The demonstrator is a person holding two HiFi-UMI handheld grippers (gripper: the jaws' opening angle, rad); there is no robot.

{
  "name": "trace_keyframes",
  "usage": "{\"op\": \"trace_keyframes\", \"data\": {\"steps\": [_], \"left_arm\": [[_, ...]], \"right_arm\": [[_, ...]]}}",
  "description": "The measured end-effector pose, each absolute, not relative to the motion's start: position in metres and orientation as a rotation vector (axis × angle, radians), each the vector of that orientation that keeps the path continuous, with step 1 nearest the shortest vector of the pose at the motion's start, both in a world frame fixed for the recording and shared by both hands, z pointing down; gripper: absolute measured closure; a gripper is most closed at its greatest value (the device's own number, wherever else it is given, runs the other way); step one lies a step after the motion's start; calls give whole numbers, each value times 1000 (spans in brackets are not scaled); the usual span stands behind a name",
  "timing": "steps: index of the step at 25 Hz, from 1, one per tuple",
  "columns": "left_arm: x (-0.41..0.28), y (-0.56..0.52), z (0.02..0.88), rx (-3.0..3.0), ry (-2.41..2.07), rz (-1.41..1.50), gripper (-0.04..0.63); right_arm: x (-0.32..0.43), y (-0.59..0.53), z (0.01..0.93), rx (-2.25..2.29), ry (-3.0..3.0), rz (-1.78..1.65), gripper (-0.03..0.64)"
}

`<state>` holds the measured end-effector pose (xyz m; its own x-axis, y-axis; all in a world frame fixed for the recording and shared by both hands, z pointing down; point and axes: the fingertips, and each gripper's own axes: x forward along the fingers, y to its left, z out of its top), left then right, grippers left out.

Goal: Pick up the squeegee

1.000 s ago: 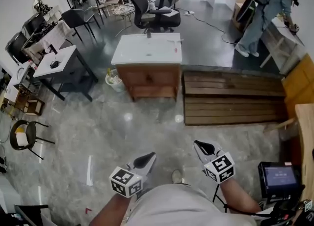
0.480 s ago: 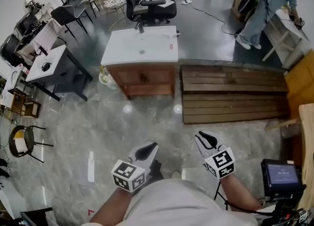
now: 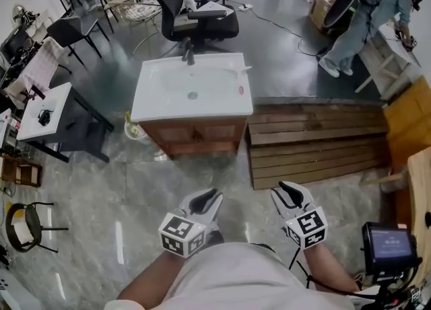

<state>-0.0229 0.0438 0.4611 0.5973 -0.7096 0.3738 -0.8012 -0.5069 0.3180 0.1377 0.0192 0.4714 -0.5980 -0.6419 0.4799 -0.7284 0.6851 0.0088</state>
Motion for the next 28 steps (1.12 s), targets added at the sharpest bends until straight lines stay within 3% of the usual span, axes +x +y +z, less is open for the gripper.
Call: {"op": "trace_keyframes", "data": {"steps": [4,10,28], "left_arm": [[-70,-29,473,2355,-1220,317,510],[-78,-136,497,2292,-1297,309,494],[18,-492,605,2032,-1607,490,439]], "right_arm": [[104,-32,462,1128,-2454,274,509],[98,-97,470,1167,-2409,318,509],[190,-374,504,1039,-2404,365,509]]}}
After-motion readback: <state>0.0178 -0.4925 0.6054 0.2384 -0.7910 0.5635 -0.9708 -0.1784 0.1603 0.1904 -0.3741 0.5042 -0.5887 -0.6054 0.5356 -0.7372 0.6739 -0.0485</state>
